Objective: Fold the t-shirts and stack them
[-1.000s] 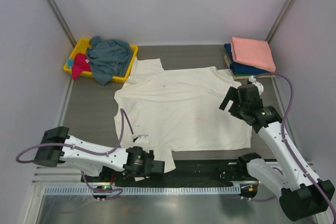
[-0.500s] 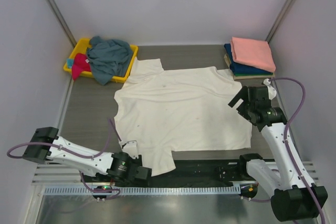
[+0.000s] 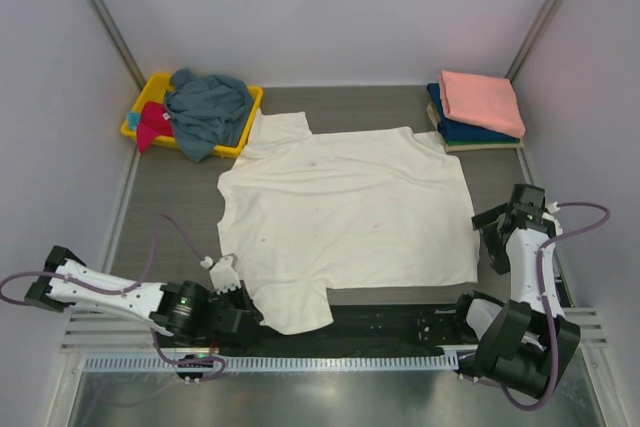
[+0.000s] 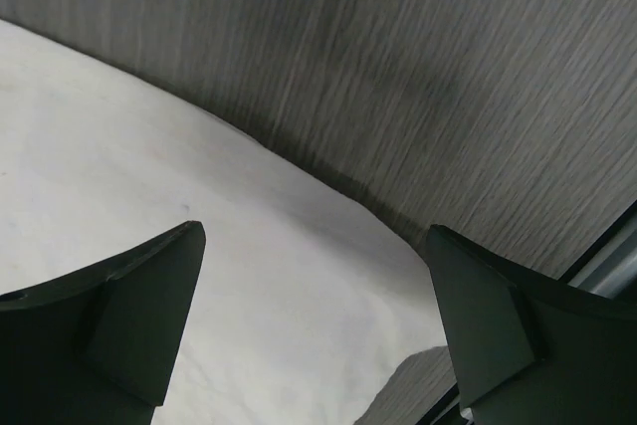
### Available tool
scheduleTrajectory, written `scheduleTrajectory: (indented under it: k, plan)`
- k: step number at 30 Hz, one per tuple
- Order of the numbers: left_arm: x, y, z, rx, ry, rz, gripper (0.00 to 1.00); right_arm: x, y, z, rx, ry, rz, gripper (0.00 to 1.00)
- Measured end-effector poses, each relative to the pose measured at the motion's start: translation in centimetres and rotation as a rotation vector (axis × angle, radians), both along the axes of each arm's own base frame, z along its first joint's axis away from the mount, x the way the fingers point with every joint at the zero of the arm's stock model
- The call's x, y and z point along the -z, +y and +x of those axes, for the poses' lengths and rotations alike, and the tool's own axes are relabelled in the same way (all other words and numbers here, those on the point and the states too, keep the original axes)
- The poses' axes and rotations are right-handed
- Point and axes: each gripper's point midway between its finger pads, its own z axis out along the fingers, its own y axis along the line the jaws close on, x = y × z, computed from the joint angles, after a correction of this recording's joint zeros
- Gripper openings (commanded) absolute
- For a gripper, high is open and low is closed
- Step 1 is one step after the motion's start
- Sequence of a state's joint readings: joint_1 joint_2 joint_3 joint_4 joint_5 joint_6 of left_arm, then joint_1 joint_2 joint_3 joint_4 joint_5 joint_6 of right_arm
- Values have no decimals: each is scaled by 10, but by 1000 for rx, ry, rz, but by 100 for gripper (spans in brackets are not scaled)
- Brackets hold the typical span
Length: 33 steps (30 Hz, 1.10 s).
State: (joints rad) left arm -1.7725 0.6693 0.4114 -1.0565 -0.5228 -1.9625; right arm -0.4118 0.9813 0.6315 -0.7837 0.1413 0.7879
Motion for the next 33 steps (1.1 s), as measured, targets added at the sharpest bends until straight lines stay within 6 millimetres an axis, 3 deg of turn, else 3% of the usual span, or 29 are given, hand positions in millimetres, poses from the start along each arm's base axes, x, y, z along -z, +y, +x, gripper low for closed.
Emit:
scheduleTrajectory:
  k: [2, 7, 10, 11, 12, 13, 14, 15, 20, 33]
  plan:
    - [-10, 0, 8, -16, -25, -81, 0, 13, 3, -6, 22, 26, 27, 99]
    - [-22, 8, 22, -53, -73, -167, 0, 47, 21, -28, 46, 85, 105, 85]
    - [-24, 8, 27, -67, -94, -180, 0, 47, 22, -25, 39, 50, 100, 61]
    - [-24, 9, 28, -70, -101, -174, 0, 47, 22, -25, 37, 40, 101, 49]
    - [-23, 9, 29, -71, -108, -164, 0, 47, 23, -25, 35, 28, 100, 30]
    - [-22, 11, 30, -72, -116, -148, 0, 48, 25, -23, 28, 10, 104, 21]
    - [-21, 12, 31, -72, -124, -130, 0, 49, 27, -24, 24, 3, 113, 6]
    - [-21, 13, 31, -70, -131, -108, 0, 49, 29, -24, 20, -5, 117, 1]
    - [-42, 14, 36, -72, -167, -59, 0, 41, 32, -23, 2, -54, 115, 1]
    - [-149, -12, 60, -149, -297, -230, 0, -6, 42, 4, -104, -185, 148, 1]
